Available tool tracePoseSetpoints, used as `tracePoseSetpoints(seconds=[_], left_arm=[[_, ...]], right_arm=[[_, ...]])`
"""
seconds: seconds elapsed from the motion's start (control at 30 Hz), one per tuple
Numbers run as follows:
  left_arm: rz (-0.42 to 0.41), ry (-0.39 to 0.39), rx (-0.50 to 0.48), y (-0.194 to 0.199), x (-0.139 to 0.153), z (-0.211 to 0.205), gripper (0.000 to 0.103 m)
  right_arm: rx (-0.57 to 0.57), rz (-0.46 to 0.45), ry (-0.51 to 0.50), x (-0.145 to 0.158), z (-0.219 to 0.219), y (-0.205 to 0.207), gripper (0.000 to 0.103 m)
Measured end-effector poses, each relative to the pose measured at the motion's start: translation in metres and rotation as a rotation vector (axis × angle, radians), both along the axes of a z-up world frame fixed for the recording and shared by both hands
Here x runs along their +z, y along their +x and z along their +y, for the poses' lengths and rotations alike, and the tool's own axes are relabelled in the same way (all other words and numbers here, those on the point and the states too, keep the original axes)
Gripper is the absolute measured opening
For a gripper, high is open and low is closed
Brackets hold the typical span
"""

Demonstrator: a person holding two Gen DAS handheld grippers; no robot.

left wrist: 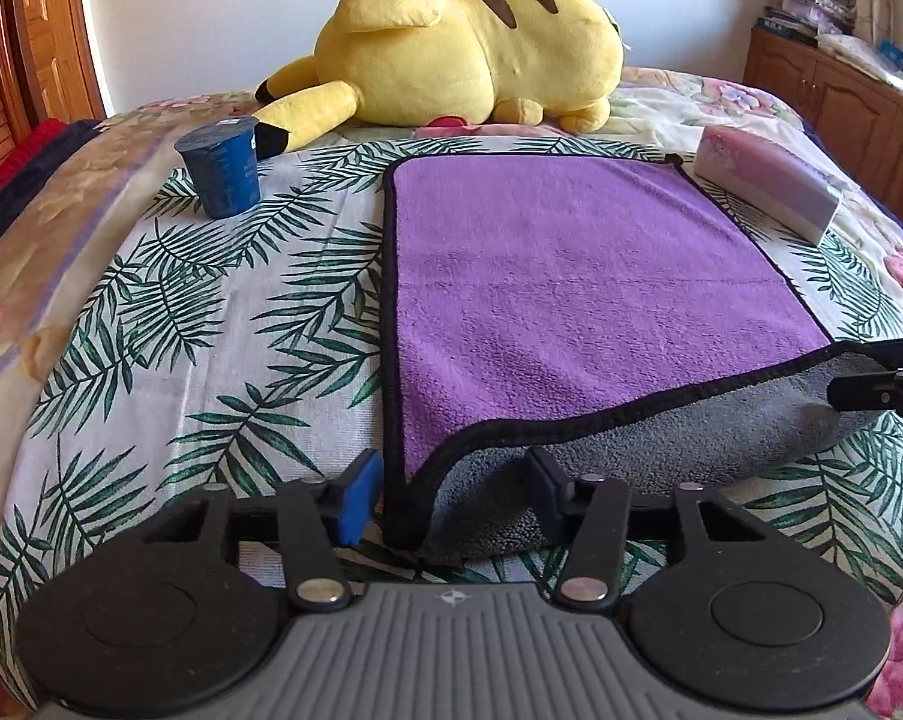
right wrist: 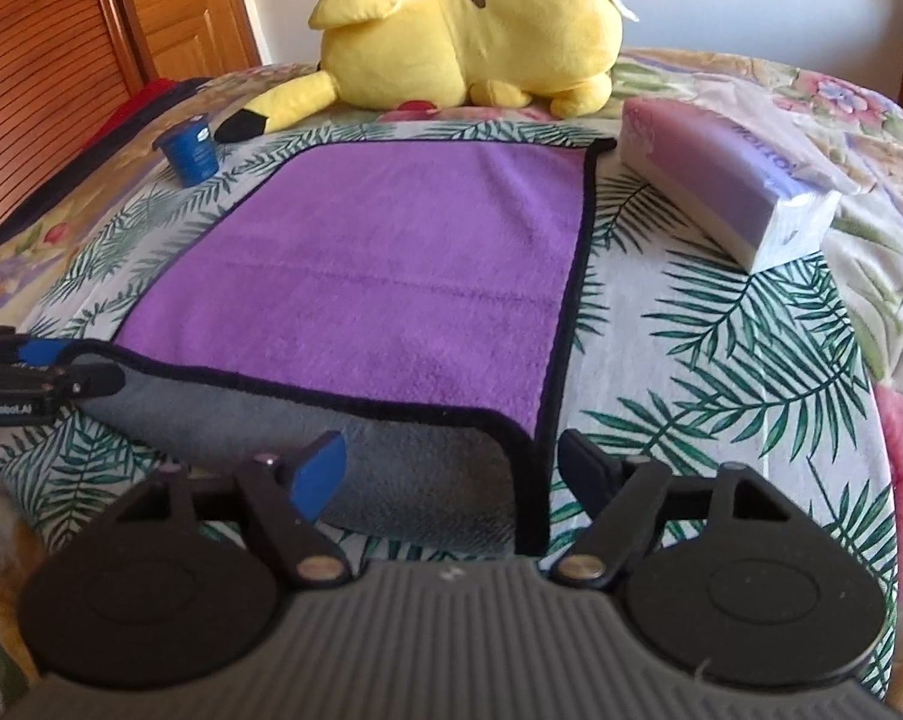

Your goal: Fold towel

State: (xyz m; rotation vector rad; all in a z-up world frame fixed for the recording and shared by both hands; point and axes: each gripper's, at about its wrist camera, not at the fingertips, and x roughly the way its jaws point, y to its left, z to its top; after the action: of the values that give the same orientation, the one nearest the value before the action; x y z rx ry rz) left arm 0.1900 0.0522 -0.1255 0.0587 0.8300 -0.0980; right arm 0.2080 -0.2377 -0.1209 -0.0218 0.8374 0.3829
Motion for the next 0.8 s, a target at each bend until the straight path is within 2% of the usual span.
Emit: tracePoseSetpoints(seconds=[0.2, 0.47, 0.57, 0.6, 0.63, 0.67, 0.8], left_arm=[[0.0, 0.001, -0.016, -0.0024, 0.0021, -0.0036, 0.014], [0.014, 0.018, -0.023, -0.0015, 0.0011, -0.0051, 0.014], [0.011, 0.022, -0.028, -0.0019, 0.001, -0.0055, 0.012], [0.01, 0.021, -0.031, -0.002, 0.0011, -0.0053, 0.007], [0.007, 0.018, -0.034, -0.0023, 0.0014, -0.0053, 0.004], [0.001, 0.017, -0.036, -0.003, 0.0018, -0.0058, 0.0], [-0.028, 0.027, -0.051, -0.0062, 0.0041, -0.0091, 0.0]], right_arm=[[0.016, 0.031, -0.006, -0.0011, -0.0012, 0.0023, 0.057], [0.023, 0.045, -0.048, 0.0015, -0.0018, 0.0032, 0.048], [0.028, 0.055, -0.054, 0.0006, -0.0032, 0.0041, 0.043], [0.029, 0.056, -0.056, 0.0008, -0.0035, 0.0042, 0.038], [0.031, 0.056, -0.056, 0.001, -0.0034, 0.004, 0.029], [0.034, 0.058, -0.054, 0.001, -0.0035, 0.004, 0.026], [0.046, 0.056, -0.059, 0.0002, -0.0002, 0.0028, 0.018]])
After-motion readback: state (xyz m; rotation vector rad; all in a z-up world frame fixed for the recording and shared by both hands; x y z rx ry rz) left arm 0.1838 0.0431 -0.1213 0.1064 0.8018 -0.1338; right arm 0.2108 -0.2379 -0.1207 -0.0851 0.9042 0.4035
